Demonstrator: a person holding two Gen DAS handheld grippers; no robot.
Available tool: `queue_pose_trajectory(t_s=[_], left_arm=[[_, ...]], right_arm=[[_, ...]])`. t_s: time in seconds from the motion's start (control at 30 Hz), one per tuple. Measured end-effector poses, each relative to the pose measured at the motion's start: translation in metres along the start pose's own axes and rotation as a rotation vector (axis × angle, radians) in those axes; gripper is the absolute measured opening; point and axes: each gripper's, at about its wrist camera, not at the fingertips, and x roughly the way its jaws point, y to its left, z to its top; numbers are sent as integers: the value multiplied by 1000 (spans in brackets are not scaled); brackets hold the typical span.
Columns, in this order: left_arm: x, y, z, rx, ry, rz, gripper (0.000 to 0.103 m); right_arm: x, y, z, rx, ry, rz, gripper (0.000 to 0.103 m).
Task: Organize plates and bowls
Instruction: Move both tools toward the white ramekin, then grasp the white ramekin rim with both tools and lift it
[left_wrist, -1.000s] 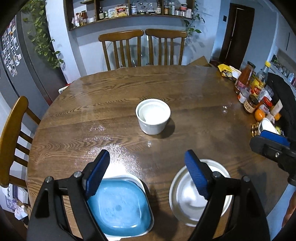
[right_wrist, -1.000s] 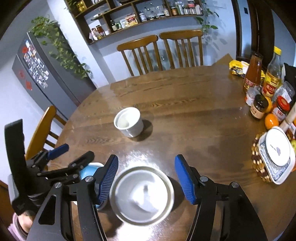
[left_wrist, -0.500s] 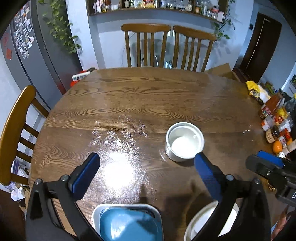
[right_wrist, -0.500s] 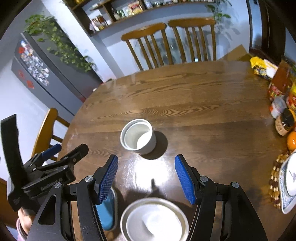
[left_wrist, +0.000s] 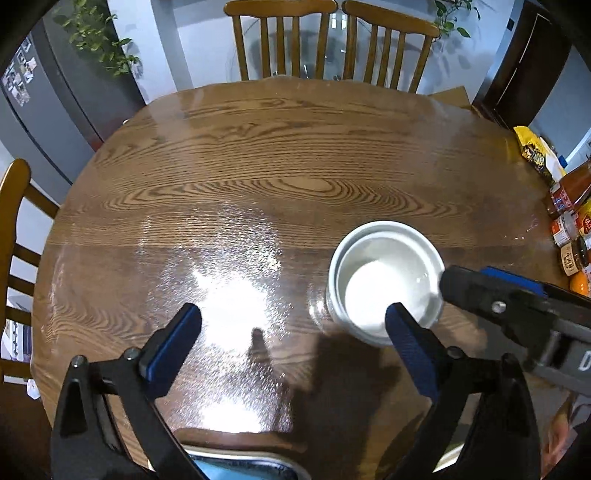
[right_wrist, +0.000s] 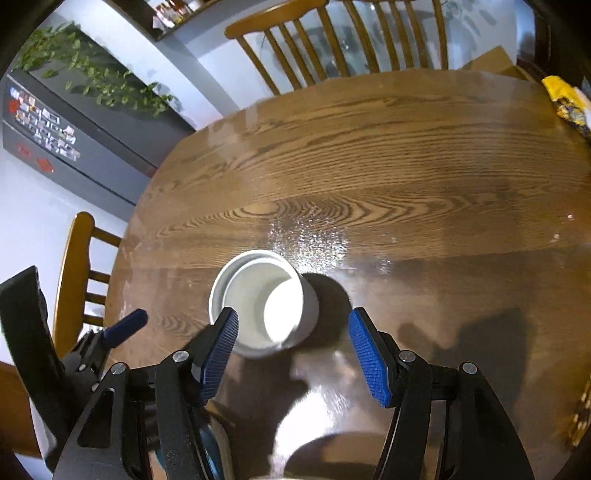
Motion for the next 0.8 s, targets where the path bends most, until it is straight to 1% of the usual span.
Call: queue_pose_trajectory(t_s=[0.07, 0.1, 0.13, 0.17, 0.2, 0.23, 0.27, 0.3, 0.33, 0.37, 0.4, 0.47, 0.5, 0.6, 0.77, 0.8], left_arm=[[5, -2, 1, 3, 6, -7, 91], [7, -3, 1, 5, 9, -12, 85], [10, -5, 3, 9, 15, -16, 77], [14, -6, 3, 14, 21, -19, 73], [18, -7, 3, 19, 31, -25, 66], [21, -8, 3, 21, 39, -31, 61], [22, -8, 2, 19, 41, -40, 61], [24, -9, 3, 14, 39, -46, 58], [24, -9, 3, 13, 37, -48, 54], [25, -10, 3, 12, 35, -53, 51], [25, -10, 3, 11, 35, -63, 46], [25, -11, 2, 10, 40, -81, 40], [26, -13, 2, 11, 43, -90, 36], [30, -18, 3, 13, 53, -116, 28], [34, -25, 2, 25, 42, -109, 27], [33, -25, 1, 26, 39, -109, 25]], right_arm=[[9, 0, 2, -4, 10, 1, 62], [12, -1, 3, -5, 16, 7, 57], [17, -1, 4, -2, 26, 20, 53], [21, -2, 4, 1, 38, 31, 46], [24, -2, 4, 0, 43, 34, 42], [28, -3, 4, 0, 50, 31, 41], [31, -2, 4, 0, 53, 29, 38], [34, -2, 4, -1, 58, 30, 32], [35, -3, 4, -2, 57, 22, 31], [35, -4, 5, -3, 55, 16, 28], [36, -5, 5, -3, 54, 13, 25], [36, -7, 5, 4, 56, 12, 20], [37, -9, 5, 8, 58, 14, 18], [39, -11, 6, 14, 57, 22, 18], [41, -2, 4, -35, 41, -25, 18], [41, -2, 4, -37, 37, -25, 18]])
